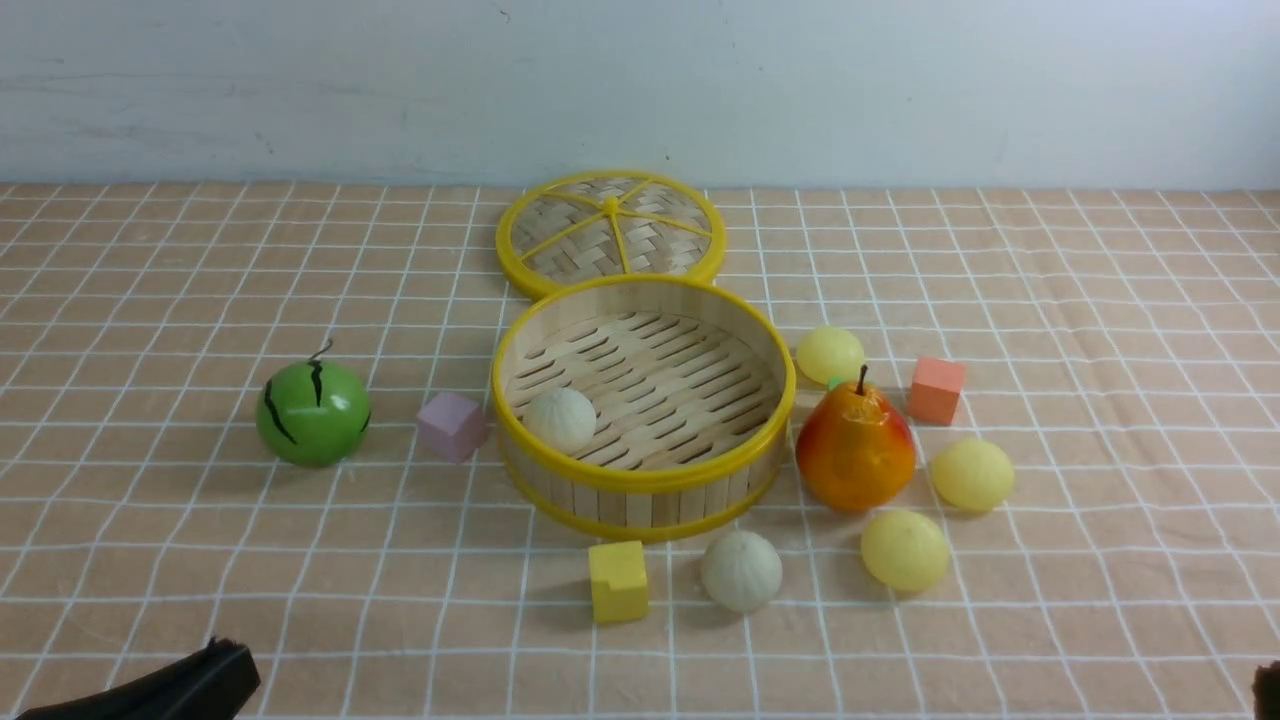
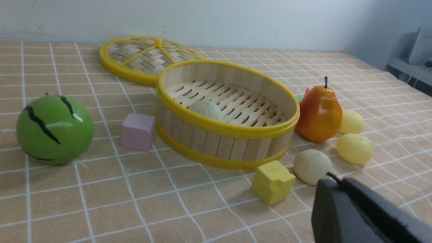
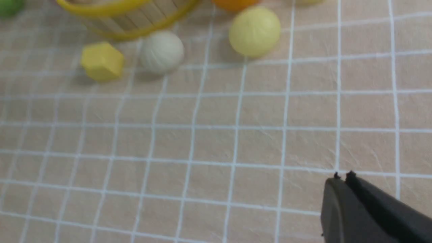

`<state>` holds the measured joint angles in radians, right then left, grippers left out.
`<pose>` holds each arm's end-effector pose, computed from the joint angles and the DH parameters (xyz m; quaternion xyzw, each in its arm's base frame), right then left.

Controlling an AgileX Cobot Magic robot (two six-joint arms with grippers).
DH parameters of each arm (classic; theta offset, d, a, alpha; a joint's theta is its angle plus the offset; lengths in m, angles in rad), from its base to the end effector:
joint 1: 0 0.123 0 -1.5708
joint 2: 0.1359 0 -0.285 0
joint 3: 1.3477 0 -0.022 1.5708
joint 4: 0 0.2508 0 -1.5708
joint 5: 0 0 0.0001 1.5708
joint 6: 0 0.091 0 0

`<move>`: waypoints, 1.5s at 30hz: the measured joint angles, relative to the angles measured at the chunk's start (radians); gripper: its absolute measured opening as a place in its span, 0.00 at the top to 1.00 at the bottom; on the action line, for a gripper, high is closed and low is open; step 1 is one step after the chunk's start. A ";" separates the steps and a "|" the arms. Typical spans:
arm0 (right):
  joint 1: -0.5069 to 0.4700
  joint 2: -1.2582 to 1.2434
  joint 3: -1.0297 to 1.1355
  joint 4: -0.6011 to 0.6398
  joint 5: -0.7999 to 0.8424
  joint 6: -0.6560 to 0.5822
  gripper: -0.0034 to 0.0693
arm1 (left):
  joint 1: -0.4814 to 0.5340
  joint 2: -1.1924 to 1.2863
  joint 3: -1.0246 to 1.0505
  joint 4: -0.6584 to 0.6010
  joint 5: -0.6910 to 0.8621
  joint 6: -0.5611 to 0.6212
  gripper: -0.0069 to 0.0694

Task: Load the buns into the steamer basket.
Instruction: Use the right arm to grab a steamed stuffed bun

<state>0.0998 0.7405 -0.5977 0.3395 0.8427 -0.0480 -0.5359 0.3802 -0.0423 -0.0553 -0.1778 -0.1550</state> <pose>0.1232 0.0351 0.2827 -0.0044 0.9327 0.1645 0.3211 0.0789 -0.0459 0.2160 0.1158 0.7233 -0.2445 0.6353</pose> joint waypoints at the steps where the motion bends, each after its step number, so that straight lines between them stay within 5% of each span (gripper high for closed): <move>1: 0.000 0.078 -0.036 -0.009 0.017 -0.011 0.95 | 0.000 0.000 0.000 0.000 0.001 0.000 0.93; 5: 0.039 0.315 -0.144 -0.022 0.024 -0.026 0.95 | 0.000 0.000 0.000 0.000 0.007 0.000 0.93; 11: 0.292 0.640 -0.361 -0.100 -0.017 0.031 0.95 | 0.000 0.000 0.000 0.000 0.008 0.000 0.92; 17: 0.468 0.927 -0.601 -0.246 -0.046 0.139 0.80 | 0.000 0.000 0.000 0.000 0.008 0.000 0.92; 27: 0.511 1.125 -0.760 -0.270 -0.127 0.171 0.48 | 0.000 0.000 0.000 0.000 0.008 0.000 0.90; 45: 0.510 1.225 -0.760 -0.285 -0.204 0.221 0.56 | 0.000 0.000 0.000 0.000 0.008 0.000 0.90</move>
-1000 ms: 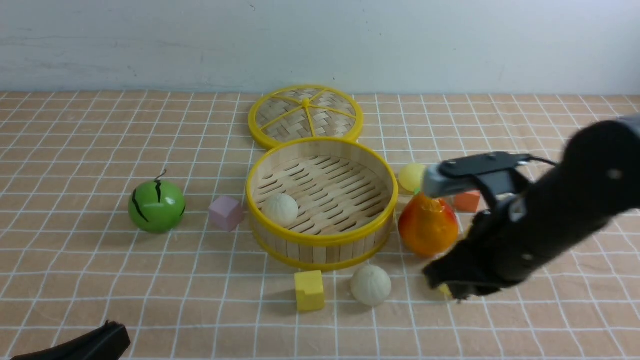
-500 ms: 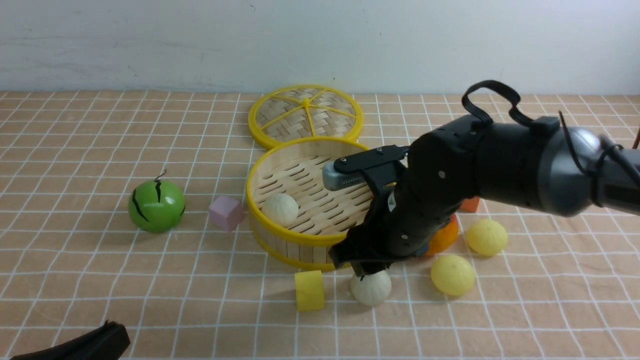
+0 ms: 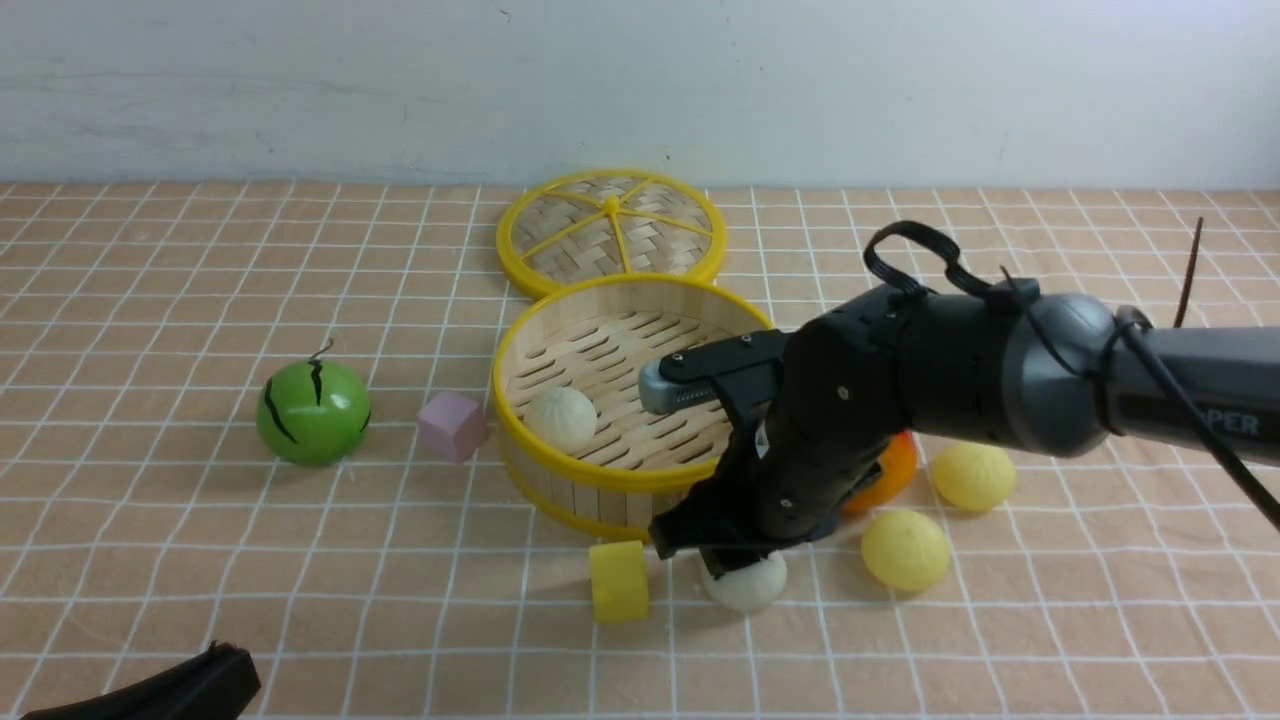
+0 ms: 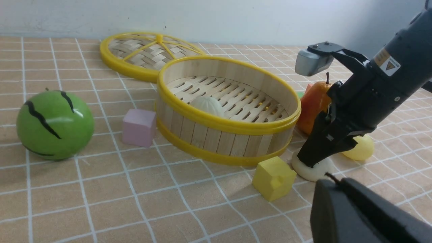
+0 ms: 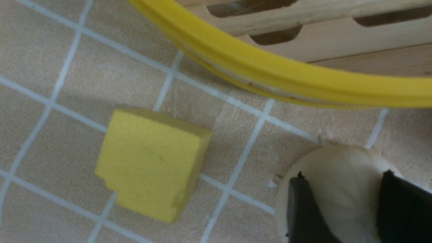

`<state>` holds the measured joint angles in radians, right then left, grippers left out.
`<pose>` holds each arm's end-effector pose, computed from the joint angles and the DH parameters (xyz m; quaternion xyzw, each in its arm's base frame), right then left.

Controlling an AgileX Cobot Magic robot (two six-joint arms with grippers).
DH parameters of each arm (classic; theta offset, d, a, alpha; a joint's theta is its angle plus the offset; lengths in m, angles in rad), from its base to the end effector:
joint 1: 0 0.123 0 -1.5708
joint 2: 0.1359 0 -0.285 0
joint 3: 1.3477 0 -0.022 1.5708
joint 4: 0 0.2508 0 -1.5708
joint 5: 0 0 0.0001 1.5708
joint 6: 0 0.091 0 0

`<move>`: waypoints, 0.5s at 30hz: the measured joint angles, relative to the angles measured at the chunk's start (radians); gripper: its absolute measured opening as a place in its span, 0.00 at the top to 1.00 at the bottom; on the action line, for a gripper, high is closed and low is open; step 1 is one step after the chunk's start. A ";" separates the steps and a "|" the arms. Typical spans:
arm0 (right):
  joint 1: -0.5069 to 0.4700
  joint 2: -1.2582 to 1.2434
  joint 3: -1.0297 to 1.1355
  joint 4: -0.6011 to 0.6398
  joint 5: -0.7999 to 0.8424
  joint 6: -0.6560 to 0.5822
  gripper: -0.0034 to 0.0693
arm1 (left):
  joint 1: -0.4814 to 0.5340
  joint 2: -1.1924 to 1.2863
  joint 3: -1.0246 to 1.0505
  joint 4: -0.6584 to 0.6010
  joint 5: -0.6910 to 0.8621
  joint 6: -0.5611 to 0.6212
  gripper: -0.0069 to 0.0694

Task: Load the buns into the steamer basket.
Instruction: Use the right arm to grab a steamed stuffed bun, then use the right arm to put the steamed stuffed bun into the steamer

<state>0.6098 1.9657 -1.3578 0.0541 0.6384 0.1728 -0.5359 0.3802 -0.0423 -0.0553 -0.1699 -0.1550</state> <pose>0.3337 0.2367 0.1797 -0.1946 0.9592 0.0966 0.1812 0.0789 -0.0459 0.2153 0.1163 0.7259 -0.2436 0.6326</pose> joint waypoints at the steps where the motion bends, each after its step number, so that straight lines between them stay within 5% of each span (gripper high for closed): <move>1: 0.000 0.000 -0.001 0.000 0.000 0.000 0.61 | 0.000 0.000 0.000 0.000 0.000 0.000 0.90; 6: 0.000 -0.016 -0.003 -0.004 0.053 -0.013 0.92 | 0.000 0.000 0.000 0.000 0.000 0.000 0.90; 11: 0.020 -0.118 -0.036 0.005 0.153 -0.035 0.93 | 0.000 0.000 0.000 0.000 0.000 0.000 0.89; 15: 0.026 -0.172 -0.105 -0.003 0.073 -0.038 0.93 | 0.000 0.000 0.000 0.000 0.000 0.000 0.89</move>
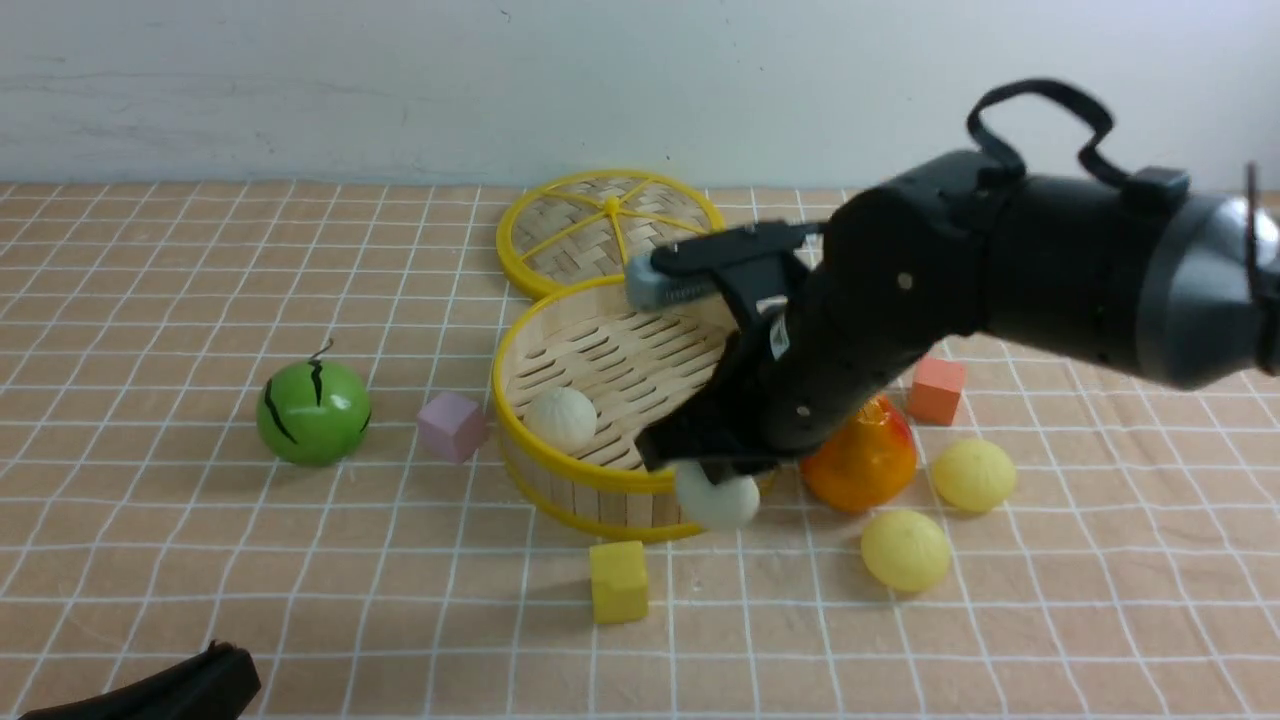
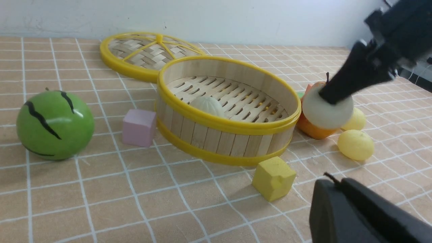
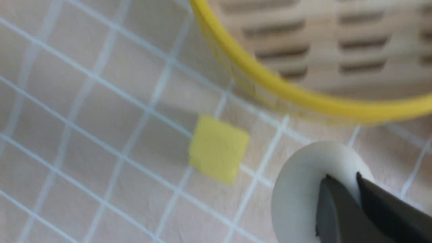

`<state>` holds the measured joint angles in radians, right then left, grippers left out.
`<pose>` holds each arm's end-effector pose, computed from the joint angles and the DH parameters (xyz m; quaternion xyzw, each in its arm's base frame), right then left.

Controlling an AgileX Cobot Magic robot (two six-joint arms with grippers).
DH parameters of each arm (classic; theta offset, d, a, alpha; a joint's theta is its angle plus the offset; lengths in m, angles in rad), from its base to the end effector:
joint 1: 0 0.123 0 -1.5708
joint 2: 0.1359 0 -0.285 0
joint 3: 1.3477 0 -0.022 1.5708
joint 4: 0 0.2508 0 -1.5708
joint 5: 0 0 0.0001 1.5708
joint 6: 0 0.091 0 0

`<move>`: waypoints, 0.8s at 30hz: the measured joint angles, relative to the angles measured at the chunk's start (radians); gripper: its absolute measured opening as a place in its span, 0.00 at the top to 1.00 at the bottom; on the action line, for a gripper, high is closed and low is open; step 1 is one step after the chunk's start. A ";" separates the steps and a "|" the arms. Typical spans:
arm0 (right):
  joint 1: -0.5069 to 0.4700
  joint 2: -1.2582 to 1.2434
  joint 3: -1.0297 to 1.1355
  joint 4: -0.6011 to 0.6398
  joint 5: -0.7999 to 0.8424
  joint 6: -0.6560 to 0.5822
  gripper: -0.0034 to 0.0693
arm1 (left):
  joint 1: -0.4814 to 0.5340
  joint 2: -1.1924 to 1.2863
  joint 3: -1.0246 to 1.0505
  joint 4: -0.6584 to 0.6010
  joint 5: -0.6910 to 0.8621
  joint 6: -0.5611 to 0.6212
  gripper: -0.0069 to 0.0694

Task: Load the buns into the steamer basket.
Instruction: Use the right arm to put the steamed stuffed bun into the steamer, then use the right arm to grab a steamed stuffed bun

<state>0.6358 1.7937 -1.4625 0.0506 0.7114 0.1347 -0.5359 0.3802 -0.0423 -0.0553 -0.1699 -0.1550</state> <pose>0.3210 0.2407 0.2763 -0.2234 0.9263 0.1337 0.2725 0.0789 -0.0459 0.2153 0.1163 0.7259 -0.2436 0.6326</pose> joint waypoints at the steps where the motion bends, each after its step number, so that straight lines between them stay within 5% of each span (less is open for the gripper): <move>1: -0.004 0.000 -0.010 -0.014 -0.045 0.000 0.93 | 0.000 0.000 0.000 0.000 0.001 0.000 0.89; 10: -0.046 0.156 -0.016 -0.058 -0.317 0.000 0.82 | 0.000 0.000 0.000 0.000 0.012 0.000 0.89; 15: -0.047 0.209 -0.015 -0.061 -0.351 0.000 0.43 | 0.000 0.000 0.000 0.000 0.024 0.000 0.88; 20: -0.047 0.097 -0.015 -0.064 -0.234 0.000 0.20 | 0.000 0.000 0.000 0.000 0.026 0.000 0.87; 24: -0.047 -0.054 -0.015 -0.114 -0.027 0.000 0.18 | 0.000 0.000 0.000 0.000 0.026 0.000 0.87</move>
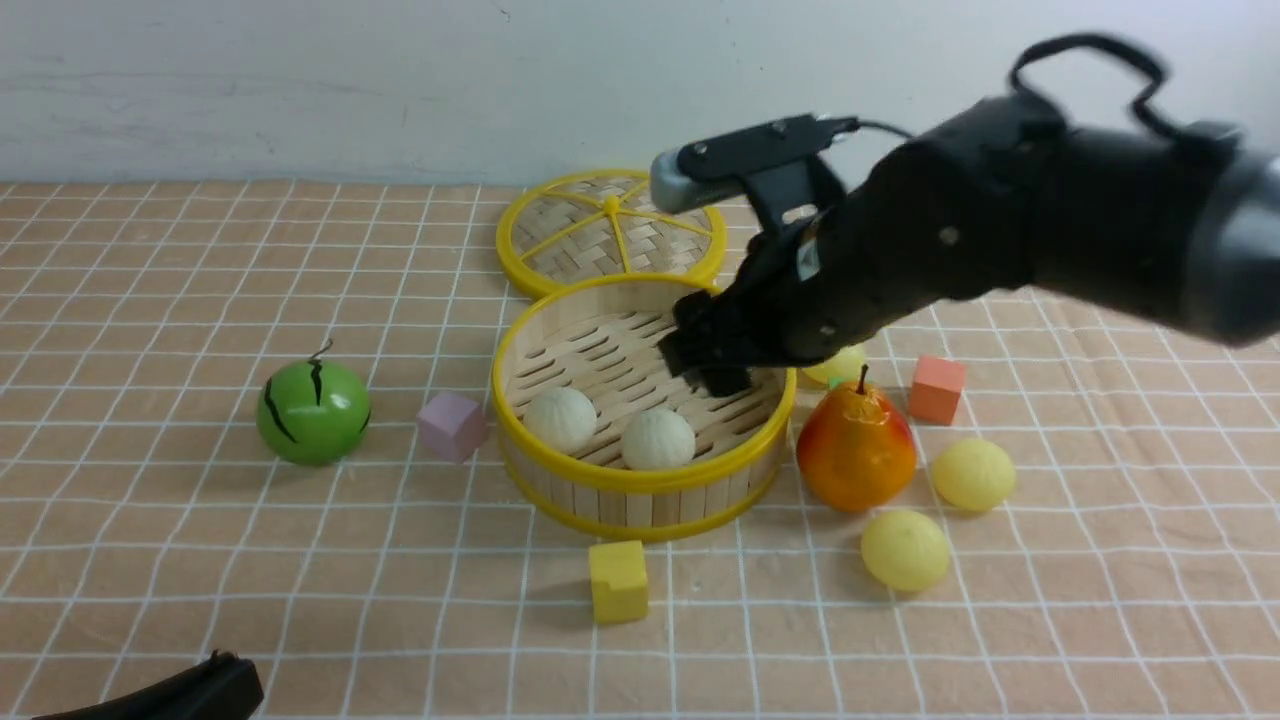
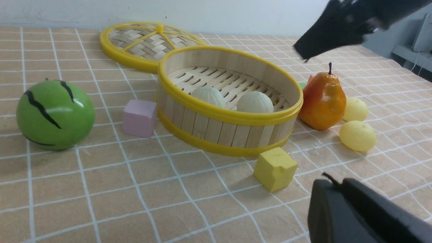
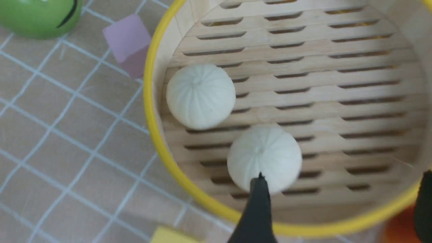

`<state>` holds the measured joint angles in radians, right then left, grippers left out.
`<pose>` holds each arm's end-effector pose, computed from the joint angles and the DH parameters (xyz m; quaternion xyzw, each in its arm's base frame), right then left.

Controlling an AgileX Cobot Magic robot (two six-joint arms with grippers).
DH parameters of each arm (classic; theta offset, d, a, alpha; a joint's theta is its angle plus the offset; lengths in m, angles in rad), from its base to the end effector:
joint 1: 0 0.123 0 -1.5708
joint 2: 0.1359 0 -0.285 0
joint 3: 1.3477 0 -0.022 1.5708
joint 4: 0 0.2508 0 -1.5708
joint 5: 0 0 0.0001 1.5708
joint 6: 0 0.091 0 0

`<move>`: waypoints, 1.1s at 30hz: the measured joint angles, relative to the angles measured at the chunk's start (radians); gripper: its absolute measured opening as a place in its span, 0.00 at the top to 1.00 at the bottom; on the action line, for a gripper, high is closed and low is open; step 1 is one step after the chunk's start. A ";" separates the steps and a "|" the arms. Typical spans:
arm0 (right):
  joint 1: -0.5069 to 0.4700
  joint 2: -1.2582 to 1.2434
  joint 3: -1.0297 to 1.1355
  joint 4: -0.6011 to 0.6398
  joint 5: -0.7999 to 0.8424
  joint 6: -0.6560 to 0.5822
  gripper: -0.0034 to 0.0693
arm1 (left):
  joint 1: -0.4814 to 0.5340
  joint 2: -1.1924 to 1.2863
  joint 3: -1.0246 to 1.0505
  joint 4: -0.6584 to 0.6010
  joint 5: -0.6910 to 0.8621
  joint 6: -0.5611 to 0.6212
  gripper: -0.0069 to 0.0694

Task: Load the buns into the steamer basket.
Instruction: Use the right arm to grab a steamed stuffed bun

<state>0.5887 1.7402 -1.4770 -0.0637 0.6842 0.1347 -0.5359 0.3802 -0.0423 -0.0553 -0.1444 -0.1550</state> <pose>0.3312 0.2167 0.3036 -0.2266 0.9094 0.0974 0.3349 0.0786 -0.0459 0.2130 0.1181 0.7343 -0.2407 0.6236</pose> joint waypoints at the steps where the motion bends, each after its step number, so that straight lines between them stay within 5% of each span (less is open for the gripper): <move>1: 0.000 -0.072 0.011 -0.045 0.110 0.004 0.21 | 0.000 0.000 0.000 0.000 0.000 0.000 0.86; 9: -0.065 -0.201 0.294 -0.150 0.234 0.189 0.44 | 0.000 0.000 0.000 0.000 0.000 0.000 0.86; 20: -0.199 -0.020 0.370 0.064 -0.108 0.090 0.45 | 0.000 0.000 0.000 0.000 0.000 0.000 0.86; 33: -0.200 0.076 0.370 -0.001 -0.218 0.082 0.50 | 0.000 0.000 0.000 0.000 0.001 0.000 0.84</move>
<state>0.3891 1.8165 -1.1067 -0.0649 0.4659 0.2164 -0.5359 0.3802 -0.0423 -0.0553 -0.1433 -0.1550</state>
